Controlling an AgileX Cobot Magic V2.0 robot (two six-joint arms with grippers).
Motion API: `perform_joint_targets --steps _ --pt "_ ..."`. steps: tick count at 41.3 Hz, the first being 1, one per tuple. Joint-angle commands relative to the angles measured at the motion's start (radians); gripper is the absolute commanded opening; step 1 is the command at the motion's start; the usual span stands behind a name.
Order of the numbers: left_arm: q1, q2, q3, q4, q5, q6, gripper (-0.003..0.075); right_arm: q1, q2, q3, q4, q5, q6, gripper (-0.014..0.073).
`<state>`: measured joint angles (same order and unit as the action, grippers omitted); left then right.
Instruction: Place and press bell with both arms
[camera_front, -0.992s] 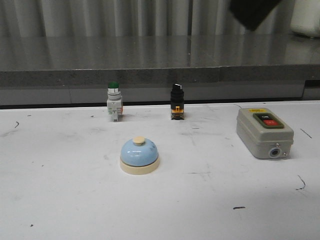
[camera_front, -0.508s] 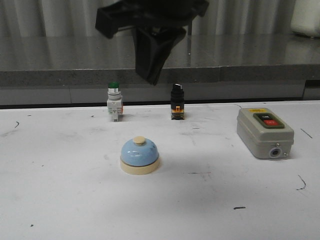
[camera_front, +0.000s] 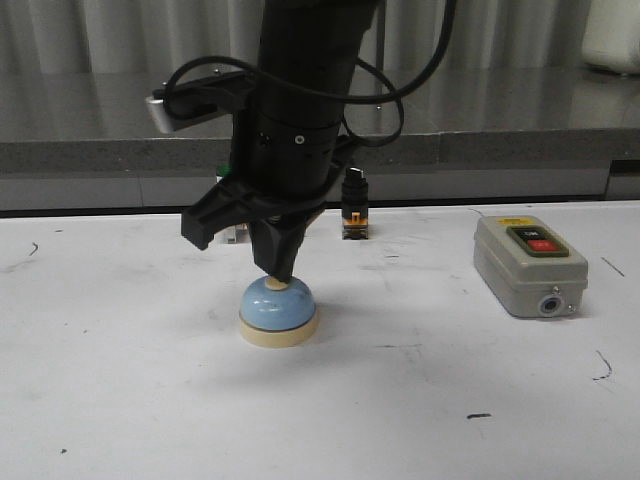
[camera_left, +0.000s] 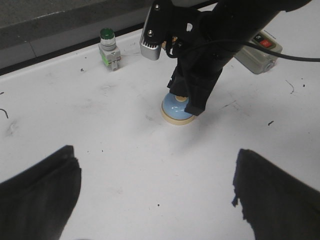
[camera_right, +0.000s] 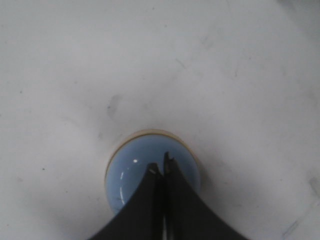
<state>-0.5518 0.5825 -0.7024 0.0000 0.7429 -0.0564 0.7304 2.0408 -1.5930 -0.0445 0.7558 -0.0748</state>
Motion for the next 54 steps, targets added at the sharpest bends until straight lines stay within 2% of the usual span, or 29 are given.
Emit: perform_joint_targets --steps 1,6,14,24,37,46,54 --pt "0.001 0.001 -0.026 -0.007 -0.066 -0.012 0.0599 -0.001 -0.067 -0.044 -0.008 0.003 -0.007 -0.0067" --pt "0.001 0.001 -0.026 -0.007 -0.066 -0.012 0.0599 -0.001 -0.142 -0.048 -0.008 0.045 -0.007 -0.0067" --pt "0.001 0.001 -0.026 -0.007 -0.066 -0.012 0.0599 -0.007 -0.323 0.013 -0.008 0.023 -0.007 -0.0067" --pt "0.001 0.001 -0.026 -0.007 -0.066 -0.012 0.0598 -0.058 -0.586 0.245 -0.006 -0.046 0.008 -0.0067" --pt "0.001 0.001 -0.026 -0.007 -0.066 -0.012 0.0599 -0.15 -0.928 0.533 -0.006 -0.056 0.069 -0.0067" --pt "0.001 0.001 -0.026 -0.007 -0.066 -0.012 0.0599 -0.205 -1.176 0.701 -0.006 -0.056 0.113 -0.0067" --pt "0.001 0.001 -0.026 -0.007 -0.066 -0.012 0.0599 -0.211 -1.35 0.81 -0.006 -0.054 0.127 -0.0067"
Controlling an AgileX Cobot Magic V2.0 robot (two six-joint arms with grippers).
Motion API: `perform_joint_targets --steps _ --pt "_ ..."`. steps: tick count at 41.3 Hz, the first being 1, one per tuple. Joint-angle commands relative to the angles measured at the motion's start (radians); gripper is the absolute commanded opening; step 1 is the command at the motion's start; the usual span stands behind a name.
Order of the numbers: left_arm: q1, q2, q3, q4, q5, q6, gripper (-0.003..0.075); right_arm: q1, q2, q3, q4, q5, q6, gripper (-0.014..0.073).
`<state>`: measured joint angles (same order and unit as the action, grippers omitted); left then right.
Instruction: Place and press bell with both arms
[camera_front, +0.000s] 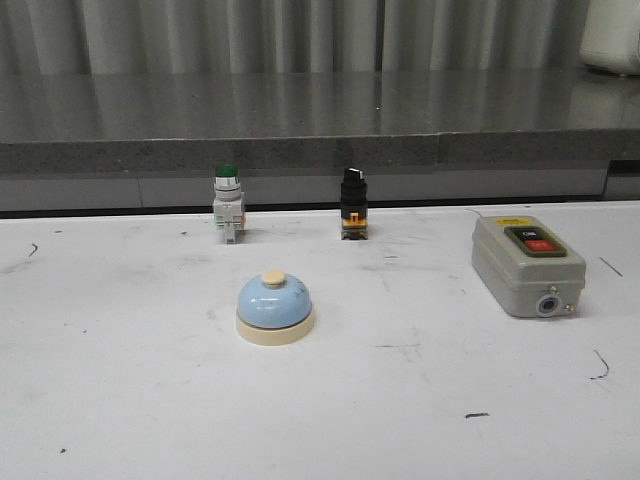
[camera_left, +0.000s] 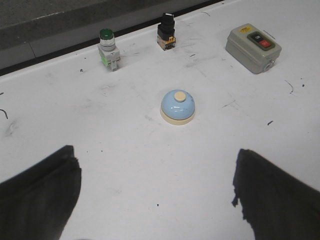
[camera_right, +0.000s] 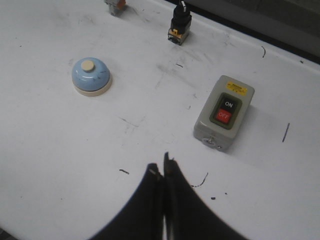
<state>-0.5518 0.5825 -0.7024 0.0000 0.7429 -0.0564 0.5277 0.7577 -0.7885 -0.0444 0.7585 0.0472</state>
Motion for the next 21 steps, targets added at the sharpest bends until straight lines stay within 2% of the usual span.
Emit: perform_joint_targets --steps 1,8,21 --pt "0.001 0.001 -0.026 -0.007 -0.066 -0.012 0.0599 -0.009 -0.087 0.02 -0.006 -0.057 0.005 -0.0067" --pt "0.001 0.001 -0.026 -0.007 -0.066 -0.012 0.0599 -0.009 -0.151 0.052 -0.008 -0.056 0.005 -0.0067" --pt "-0.001 0.001 -0.026 -0.007 -0.068 -0.012 0.0599 -0.009 -0.148 0.052 -0.009 -0.056 0.005 -0.0067"
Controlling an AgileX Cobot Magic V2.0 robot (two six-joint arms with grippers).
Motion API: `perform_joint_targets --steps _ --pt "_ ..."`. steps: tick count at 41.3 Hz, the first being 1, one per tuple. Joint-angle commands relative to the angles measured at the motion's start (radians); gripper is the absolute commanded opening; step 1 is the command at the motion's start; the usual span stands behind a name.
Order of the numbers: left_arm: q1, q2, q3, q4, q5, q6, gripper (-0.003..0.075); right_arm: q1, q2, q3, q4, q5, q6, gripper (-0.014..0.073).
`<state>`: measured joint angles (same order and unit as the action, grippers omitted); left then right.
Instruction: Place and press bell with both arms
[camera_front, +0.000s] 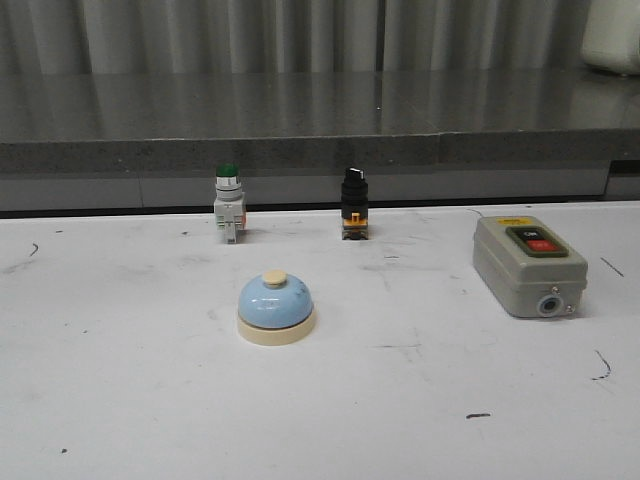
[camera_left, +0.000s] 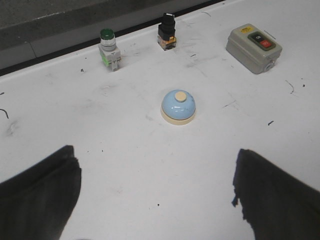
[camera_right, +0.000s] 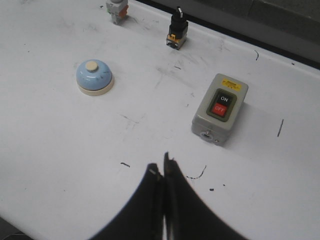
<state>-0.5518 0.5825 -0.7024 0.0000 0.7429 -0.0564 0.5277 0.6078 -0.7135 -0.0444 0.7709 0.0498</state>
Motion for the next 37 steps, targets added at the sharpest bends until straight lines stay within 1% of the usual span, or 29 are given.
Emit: perform_joint_targets --steps 1,8,16,27,30,32,34,35,37 --pt "-0.001 0.001 -0.026 -0.007 -0.068 -0.012 0.0599 -0.009 0.002 -0.023 -0.009 -0.068 0.002 -0.0067" --pt "-0.001 0.001 -0.026 -0.007 -0.088 -0.012 0.0599 -0.009 0.002 -0.023 -0.009 -0.071 0.002 -0.0067" --pt "-0.001 0.001 -0.026 -0.044 -0.087 -0.012 0.0599 -0.009 0.002 -0.023 -0.009 -0.071 0.002 -0.0067" --pt "-0.001 0.001 -0.026 -0.044 -0.087 -0.012 0.0594 -0.009 0.002 -0.023 -0.009 -0.071 0.002 -0.0067" --pt "-0.001 0.001 -0.026 -0.044 -0.085 -0.012 0.0552 -0.009 0.002 -0.023 -0.009 -0.071 0.002 -0.0067" --pt "-0.001 0.001 -0.026 -0.044 -0.087 -0.012 0.0489 -0.009 0.002 -0.023 -0.009 -0.071 0.002 -0.0067" --pt "-0.001 0.001 -0.026 -0.044 -0.087 -0.012 0.0393 -0.009 0.002 -0.023 -0.009 -0.071 0.002 -0.0067" --pt "-0.001 0.001 -0.026 -0.044 -0.087 -0.012 0.0367 -0.009 0.002 -0.023 -0.009 -0.071 0.002 -0.0067" --pt "-0.001 0.001 -0.026 -0.044 -0.087 -0.012 0.0264 -0.009 0.002 -0.023 -0.009 -0.071 0.002 -0.0067"
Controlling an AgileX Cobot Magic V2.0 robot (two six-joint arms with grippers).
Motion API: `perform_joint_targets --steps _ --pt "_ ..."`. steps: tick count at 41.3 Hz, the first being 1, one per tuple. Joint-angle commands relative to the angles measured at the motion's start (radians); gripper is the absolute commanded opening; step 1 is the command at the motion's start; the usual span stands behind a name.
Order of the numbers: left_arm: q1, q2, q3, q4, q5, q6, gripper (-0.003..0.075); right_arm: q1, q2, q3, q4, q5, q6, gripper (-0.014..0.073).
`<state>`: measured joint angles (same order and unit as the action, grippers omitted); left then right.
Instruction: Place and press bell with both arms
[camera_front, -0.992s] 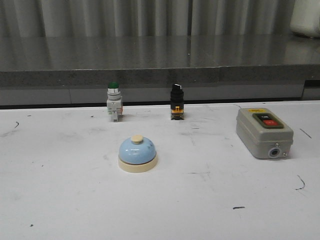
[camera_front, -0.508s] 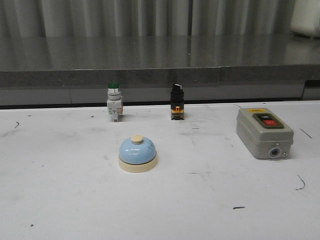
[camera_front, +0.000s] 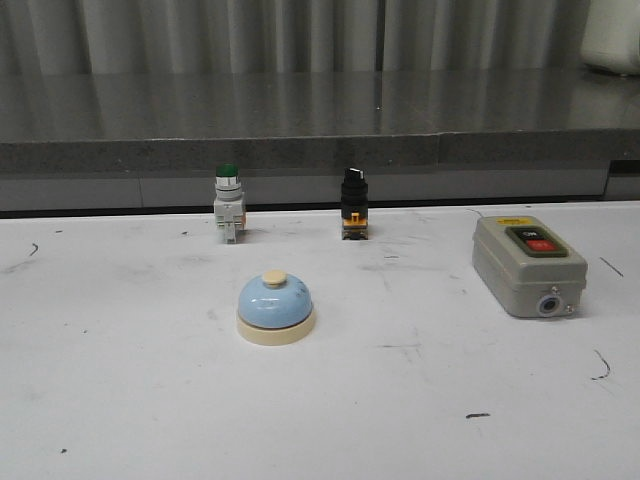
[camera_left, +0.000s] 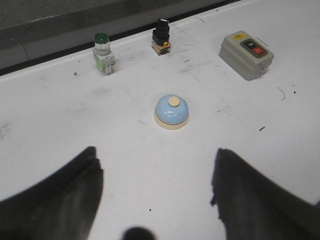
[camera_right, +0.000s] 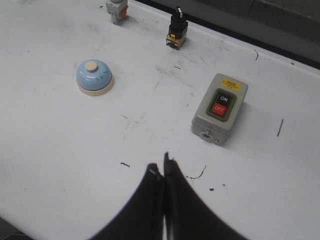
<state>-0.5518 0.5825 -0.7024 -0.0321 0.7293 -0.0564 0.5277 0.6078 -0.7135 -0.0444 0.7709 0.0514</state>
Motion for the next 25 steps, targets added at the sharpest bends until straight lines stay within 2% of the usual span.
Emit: perform_joint_targets --steps 1,5,9,25 --pt "-0.001 0.001 -0.026 -0.012 -0.073 -0.012 0.0229 -0.009 0.002 -0.023 -0.009 -0.071 0.001 -0.0067" --pt "-0.001 0.001 -0.026 -0.012 -0.073 -0.012 0.0083 -0.009 0.002 -0.023 -0.009 -0.071 0.001 -0.0067" --pt "-0.001 0.001 -0.026 -0.012 -0.073 -0.012 -0.0021 -0.009 0.002 -0.023 -0.009 -0.071 0.001 -0.0067" --pt "-0.005 -0.027 -0.003 -0.015 -0.101 -0.011 -0.002 -0.009 0.002 -0.023 -0.009 -0.07 0.001 -0.0067"
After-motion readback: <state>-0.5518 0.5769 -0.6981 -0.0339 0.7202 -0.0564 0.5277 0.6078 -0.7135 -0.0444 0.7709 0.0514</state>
